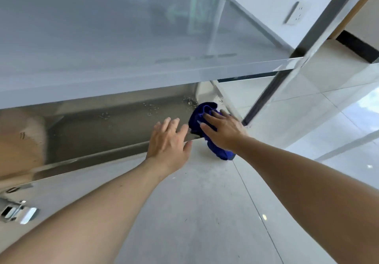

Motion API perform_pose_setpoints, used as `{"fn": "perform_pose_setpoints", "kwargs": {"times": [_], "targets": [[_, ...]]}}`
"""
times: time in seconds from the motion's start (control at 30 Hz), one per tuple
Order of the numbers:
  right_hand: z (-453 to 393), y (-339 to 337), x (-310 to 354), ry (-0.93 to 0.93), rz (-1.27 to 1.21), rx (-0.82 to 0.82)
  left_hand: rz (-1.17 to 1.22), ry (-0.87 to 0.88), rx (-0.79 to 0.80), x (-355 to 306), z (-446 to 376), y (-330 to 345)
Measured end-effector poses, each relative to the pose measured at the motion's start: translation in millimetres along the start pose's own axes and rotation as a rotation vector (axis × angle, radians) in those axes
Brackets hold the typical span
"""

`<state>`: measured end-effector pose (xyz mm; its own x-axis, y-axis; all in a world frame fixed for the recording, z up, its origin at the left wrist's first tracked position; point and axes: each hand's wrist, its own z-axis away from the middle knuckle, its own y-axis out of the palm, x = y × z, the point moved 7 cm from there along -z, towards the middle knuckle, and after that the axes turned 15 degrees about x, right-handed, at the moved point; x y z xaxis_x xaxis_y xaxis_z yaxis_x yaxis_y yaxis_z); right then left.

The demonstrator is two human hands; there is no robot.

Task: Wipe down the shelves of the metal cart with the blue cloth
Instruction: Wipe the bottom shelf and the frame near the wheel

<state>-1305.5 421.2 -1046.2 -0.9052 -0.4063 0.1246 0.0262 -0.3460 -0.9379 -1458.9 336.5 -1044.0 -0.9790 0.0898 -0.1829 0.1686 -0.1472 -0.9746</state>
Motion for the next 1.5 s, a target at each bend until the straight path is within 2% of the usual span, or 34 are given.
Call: {"fn": "perform_pose_setpoints", "kwargs": {"times": [0.03,0.17,0.3,0.53,0.77,1.17,1.5], "targets": [[-7,16,2,0.017,-0.017,0.039,0.026,-0.009,0.003,5,-7,5],[-23,32,-6,0.090,-0.061,-0.066,0.060,-0.001,-0.061,11,-20,18],[-45,22,-9,0.069,0.007,-0.063,0.069,-0.030,-0.250,7,-26,8],[-77,12,-9,0.010,0.009,0.011,0.007,-0.054,-0.361,5,-31,9],[-128,-1,-7,0.067,0.024,0.024,0.031,-0.036,-0.401,7,-27,8],[-238,-45,1,0.096,0.000,-0.020,0.039,-0.058,-0.365,7,-28,8],[-262,-62,-15,0.139,-0.063,-0.026,0.064,-0.073,-0.390,7,-28,10]]}}
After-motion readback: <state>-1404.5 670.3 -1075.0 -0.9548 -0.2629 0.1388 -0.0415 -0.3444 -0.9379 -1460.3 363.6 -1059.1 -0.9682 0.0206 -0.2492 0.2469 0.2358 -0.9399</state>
